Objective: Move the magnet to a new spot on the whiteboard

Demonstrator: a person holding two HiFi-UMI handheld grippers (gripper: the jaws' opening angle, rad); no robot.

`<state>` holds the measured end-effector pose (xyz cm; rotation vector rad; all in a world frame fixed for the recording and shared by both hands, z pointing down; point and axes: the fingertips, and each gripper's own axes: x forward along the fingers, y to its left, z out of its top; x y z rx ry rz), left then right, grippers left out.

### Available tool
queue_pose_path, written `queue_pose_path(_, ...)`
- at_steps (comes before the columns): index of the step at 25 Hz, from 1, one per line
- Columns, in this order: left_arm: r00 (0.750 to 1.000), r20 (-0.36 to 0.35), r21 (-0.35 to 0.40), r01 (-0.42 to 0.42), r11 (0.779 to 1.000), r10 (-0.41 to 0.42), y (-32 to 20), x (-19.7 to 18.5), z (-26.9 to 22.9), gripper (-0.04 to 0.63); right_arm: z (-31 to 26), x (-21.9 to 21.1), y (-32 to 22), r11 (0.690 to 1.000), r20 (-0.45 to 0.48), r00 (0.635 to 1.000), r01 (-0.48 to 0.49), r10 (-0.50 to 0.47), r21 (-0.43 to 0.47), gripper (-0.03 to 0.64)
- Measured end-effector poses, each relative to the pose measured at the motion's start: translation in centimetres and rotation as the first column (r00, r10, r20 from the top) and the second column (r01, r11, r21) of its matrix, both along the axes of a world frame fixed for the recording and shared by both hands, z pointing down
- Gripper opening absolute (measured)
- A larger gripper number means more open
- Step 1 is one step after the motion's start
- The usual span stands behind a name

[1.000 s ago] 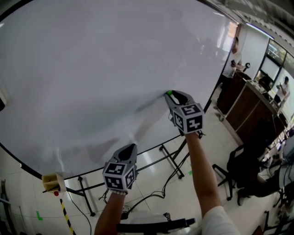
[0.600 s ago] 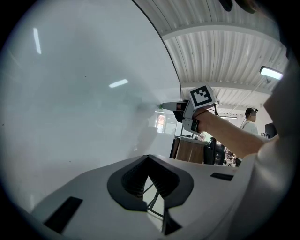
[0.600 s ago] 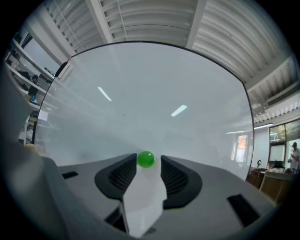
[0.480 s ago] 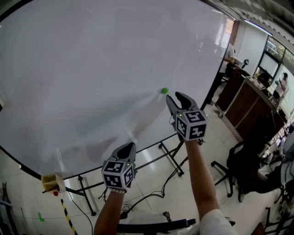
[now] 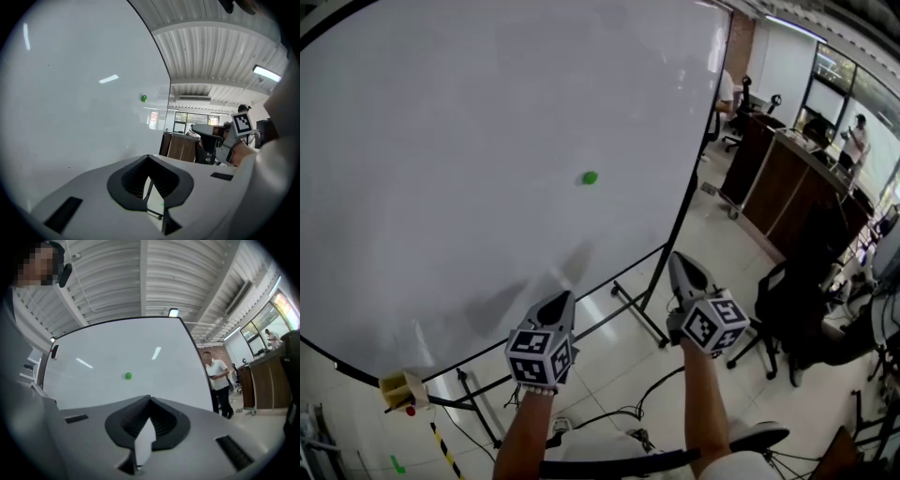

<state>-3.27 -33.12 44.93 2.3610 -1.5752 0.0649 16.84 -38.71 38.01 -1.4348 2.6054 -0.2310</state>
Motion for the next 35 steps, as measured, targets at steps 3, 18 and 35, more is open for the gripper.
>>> queue_pose_path(3, 1.000, 0.010, -0.005, -0.024, 1.000, 0.025, -0.2, 1.7, 0.1, -0.006, 3.9, 2.8, 2.8, 0.996, 0.064, 0.998, -0.018, 0.024, -0.086, 0.003)
queue_pose_path(18, 0.999, 0.039, -0.066, 0.014, 0.998, -0.011, 5.8, 10.4, 1.8, -0.008, 11.8, 9.7, 10.7, 0.959, 0.167, 0.986, 0.076, -0.031, -0.271, 0.003)
queue_pose_path(35, 0.999, 0.022, -0.085, -0.034, 0.996, 0.036, 16.9, 1.3, 4.5, -0.008, 13.3, -1.3, 22.0, 0.959, 0.107, 0.994, 0.063, -0.035, -0.277, 0.003)
